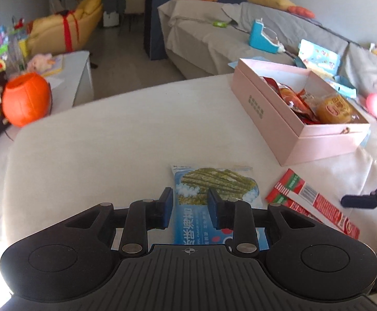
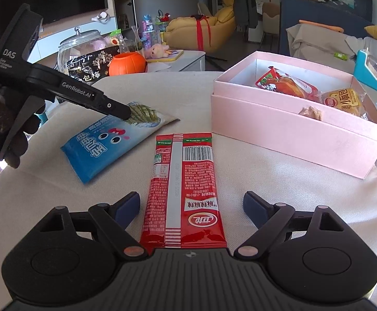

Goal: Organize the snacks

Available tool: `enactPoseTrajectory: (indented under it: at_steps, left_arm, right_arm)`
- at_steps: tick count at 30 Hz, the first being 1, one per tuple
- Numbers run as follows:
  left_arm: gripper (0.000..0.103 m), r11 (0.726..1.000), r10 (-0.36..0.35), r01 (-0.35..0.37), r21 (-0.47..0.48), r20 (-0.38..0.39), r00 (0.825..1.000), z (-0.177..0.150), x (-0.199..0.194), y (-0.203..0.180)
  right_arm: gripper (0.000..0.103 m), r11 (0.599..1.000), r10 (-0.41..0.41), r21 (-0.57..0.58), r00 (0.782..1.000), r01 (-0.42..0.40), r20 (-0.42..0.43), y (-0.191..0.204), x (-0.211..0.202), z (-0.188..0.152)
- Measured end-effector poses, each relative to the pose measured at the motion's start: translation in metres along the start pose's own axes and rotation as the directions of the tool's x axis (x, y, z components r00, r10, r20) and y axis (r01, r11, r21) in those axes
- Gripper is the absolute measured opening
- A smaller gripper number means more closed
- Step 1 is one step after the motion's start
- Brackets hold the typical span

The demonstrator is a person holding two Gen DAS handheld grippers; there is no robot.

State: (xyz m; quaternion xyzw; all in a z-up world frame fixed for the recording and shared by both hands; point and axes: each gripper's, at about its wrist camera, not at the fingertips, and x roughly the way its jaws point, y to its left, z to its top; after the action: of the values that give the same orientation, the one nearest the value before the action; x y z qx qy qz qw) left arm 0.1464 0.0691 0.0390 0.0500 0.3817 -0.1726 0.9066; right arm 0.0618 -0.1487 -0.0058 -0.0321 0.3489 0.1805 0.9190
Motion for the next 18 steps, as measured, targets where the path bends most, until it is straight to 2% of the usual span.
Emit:
enactPoseTrajectory:
  at_steps: [2, 4, 6, 9, 11, 15, 18]
  left_arm:
    - [0.032, 0.998, 0.02, -0.021, 0.06, 0.011, 1.0, 0.0, -0.011, -0.015]
    - [0.032, 0.996, 0.003, -0.003, 0.092, -0.001, 1.0, 0.002, -0.017, -0.028]
    - [0.034, 0.991, -0.002, 0.006, 0.132, -0.033, 0.999, 0.001, -0.013, -0.043]
    - [0.034, 0.974, 0.042, -0.018, 0.225, -0.102, 0.994, -0.005, 0.005, -0.063]
    - [0.034, 0.962, 0.061, -0.039, 0.271, -0.073, 0.995, -0.006, 0.008, -0.07]
    - [0.033, 0.977, 0.048, -0.022, 0.211, -0.12, 0.992, 0.004, 0.013, -0.066]
    - [0.032, 0.969, 0.044, -0.014, 0.246, -0.116, 0.992, 0.003, 0.013, -0.066]
  right_arm:
    - [0.087, 1.0, -0.003, 0.01, 1.0, 0.003, 0.003, -0.002, 0.0, 0.0]
    - [0.087, 1.0, -0.001, 0.023, 1.0, 0.001, 0.005, -0.003, 0.0, 0.0]
    - [0.087, 1.0, -0.001, 0.023, 1.0, 0.001, 0.005, -0.003, 0.0, 0.0]
    - [0.087, 1.0, -0.004, 0.021, 1.0, 0.004, 0.005, -0.002, 0.0, 0.0]
    - [0.088, 1.0, -0.005, 0.023, 1.0, 0.005, 0.005, -0.002, 0.0, 0.0]
    - [0.088, 1.0, -0.007, 0.025, 1.0, 0.007, 0.006, -0.002, 0.001, 0.0]
    - [0.088, 1.0, -0.008, 0.023, 1.0, 0.008, 0.005, -0.002, 0.001, 0.0]
